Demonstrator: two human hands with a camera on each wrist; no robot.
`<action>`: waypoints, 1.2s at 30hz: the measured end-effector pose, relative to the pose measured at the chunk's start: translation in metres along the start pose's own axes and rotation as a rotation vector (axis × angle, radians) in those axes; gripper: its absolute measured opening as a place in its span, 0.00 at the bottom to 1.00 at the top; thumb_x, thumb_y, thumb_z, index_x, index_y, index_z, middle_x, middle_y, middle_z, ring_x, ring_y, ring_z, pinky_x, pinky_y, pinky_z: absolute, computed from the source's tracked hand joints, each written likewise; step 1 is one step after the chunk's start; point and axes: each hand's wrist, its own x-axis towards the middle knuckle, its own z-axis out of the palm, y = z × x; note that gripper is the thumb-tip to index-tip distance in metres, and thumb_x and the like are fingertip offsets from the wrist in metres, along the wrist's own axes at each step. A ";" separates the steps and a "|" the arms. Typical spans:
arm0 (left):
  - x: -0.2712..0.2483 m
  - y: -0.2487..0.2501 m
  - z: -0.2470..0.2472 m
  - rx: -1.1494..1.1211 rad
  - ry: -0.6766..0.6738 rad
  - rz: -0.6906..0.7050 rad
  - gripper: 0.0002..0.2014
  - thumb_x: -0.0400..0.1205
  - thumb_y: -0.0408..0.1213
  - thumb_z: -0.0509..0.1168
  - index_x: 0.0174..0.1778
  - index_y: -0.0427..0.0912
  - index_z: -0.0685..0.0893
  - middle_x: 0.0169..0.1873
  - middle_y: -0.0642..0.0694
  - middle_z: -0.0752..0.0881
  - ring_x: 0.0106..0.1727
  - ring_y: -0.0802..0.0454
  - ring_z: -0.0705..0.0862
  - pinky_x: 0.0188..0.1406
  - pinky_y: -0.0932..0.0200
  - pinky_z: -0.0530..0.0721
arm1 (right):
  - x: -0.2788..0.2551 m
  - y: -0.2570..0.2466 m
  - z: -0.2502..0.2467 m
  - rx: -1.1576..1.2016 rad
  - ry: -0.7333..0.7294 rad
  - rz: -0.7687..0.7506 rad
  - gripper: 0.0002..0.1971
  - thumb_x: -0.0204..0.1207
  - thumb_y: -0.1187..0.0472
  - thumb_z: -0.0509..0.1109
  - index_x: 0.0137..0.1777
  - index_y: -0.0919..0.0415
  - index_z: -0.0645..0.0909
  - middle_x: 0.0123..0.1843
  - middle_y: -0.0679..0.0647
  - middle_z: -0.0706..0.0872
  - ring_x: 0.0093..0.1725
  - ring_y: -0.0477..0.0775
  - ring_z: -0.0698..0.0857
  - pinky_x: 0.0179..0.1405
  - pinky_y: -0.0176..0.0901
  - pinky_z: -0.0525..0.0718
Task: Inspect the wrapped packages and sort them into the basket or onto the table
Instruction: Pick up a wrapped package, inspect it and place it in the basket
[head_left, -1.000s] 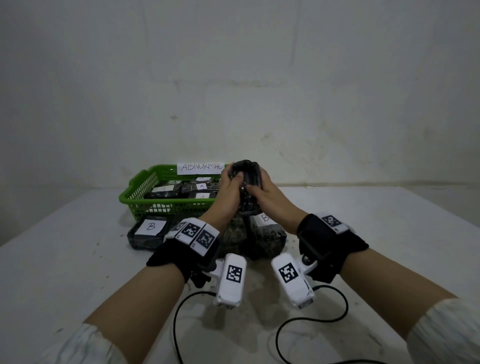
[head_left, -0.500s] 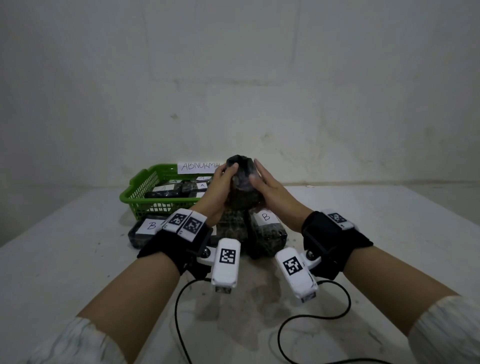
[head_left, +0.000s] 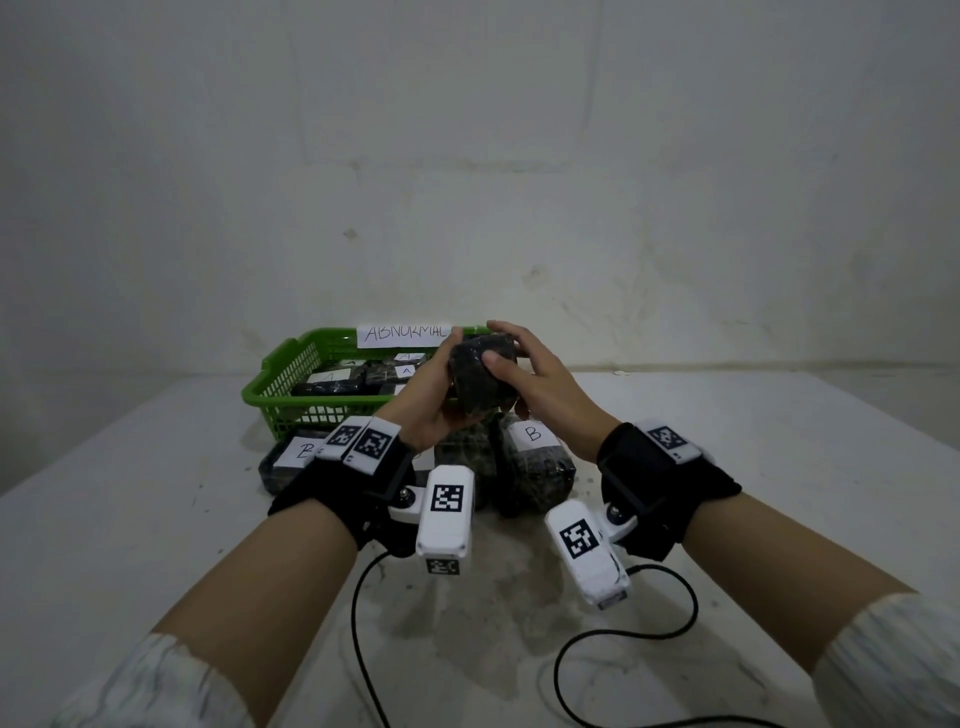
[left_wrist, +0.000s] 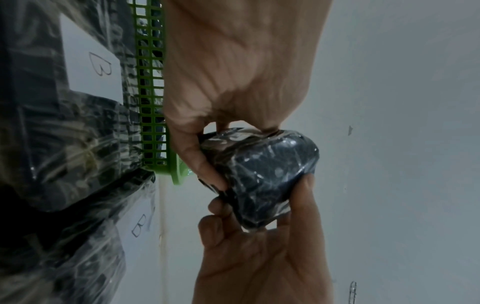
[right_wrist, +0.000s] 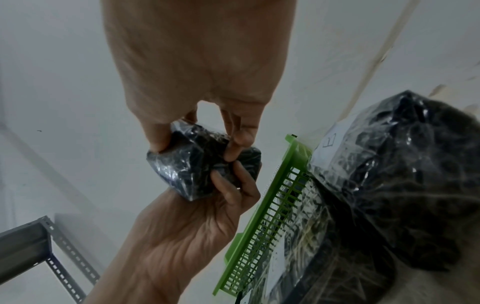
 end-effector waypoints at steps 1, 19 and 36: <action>0.000 0.000 0.001 -0.004 -0.005 -0.001 0.27 0.85 0.59 0.51 0.66 0.43 0.80 0.52 0.38 0.87 0.48 0.47 0.88 0.35 0.57 0.89 | 0.000 0.000 0.000 -0.010 -0.002 0.008 0.21 0.83 0.57 0.65 0.76 0.56 0.70 0.65 0.53 0.77 0.56 0.50 0.79 0.30 0.20 0.75; -0.003 0.000 0.001 0.017 -0.044 -0.014 0.27 0.85 0.59 0.49 0.67 0.43 0.79 0.54 0.39 0.87 0.50 0.46 0.87 0.38 0.56 0.89 | -0.003 0.006 -0.019 0.008 -0.142 0.034 0.31 0.75 0.69 0.74 0.75 0.48 0.71 0.67 0.57 0.76 0.58 0.55 0.84 0.47 0.52 0.90; -0.004 -0.003 0.011 0.532 -0.168 0.557 0.43 0.71 0.27 0.75 0.75 0.53 0.59 0.75 0.48 0.65 0.74 0.56 0.69 0.73 0.57 0.73 | 0.012 0.002 -0.025 0.410 0.071 0.264 0.13 0.86 0.53 0.59 0.64 0.56 0.78 0.59 0.55 0.85 0.59 0.57 0.85 0.39 0.52 0.89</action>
